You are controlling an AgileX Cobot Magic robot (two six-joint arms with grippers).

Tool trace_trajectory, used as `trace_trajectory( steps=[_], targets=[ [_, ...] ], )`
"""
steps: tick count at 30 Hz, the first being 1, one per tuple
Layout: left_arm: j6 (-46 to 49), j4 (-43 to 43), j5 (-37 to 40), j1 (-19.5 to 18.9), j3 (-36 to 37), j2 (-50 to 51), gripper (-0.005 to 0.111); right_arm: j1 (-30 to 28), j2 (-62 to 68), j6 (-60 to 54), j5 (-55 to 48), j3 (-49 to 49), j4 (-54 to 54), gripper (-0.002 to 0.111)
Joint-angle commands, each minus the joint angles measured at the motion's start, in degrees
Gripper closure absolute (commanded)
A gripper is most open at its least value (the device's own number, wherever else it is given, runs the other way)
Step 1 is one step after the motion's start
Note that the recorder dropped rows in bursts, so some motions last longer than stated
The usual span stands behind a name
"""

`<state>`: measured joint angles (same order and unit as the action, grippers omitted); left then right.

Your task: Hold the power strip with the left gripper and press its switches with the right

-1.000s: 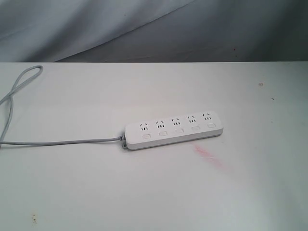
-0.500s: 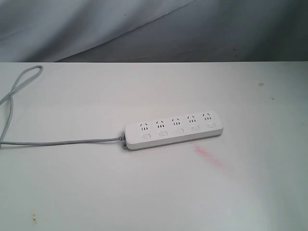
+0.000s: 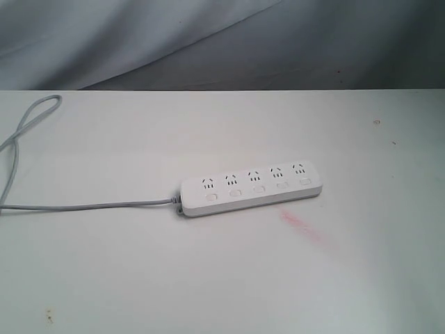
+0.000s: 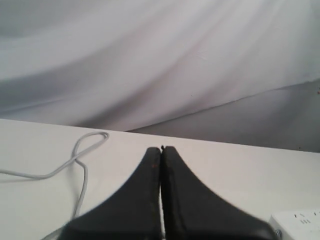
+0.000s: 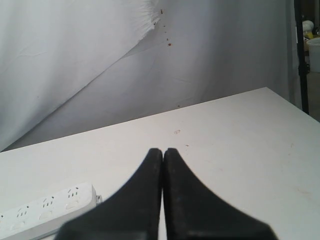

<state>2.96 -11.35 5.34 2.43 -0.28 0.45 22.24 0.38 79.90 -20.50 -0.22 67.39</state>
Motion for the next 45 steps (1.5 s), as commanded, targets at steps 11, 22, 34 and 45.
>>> trace_trajectory(
  steps=[11,22,34,45],
  targets=[
    [0.05,-0.18,3.91,1.16,0.28,-0.45,0.107,-0.37,-0.09,0.05,0.31,0.22,0.01,0.108],
    [-4.77,3.79,5.19,1.16,0.28,-0.45,0.107,-0.37,-0.09,0.05,0.31,0.22,0.01,0.108],
    [-7.98,7.13,4.98,1.16,0.28,-0.45,0.107,-0.37,-0.09,0.05,0.31,0.22,-0.26,0.108],
    [-7.32,7.13,4.99,1.16,0.28,-0.45,0.107,-0.37,-0.09,0.05,0.31,0.22,-0.26,0.108]
  ],
)
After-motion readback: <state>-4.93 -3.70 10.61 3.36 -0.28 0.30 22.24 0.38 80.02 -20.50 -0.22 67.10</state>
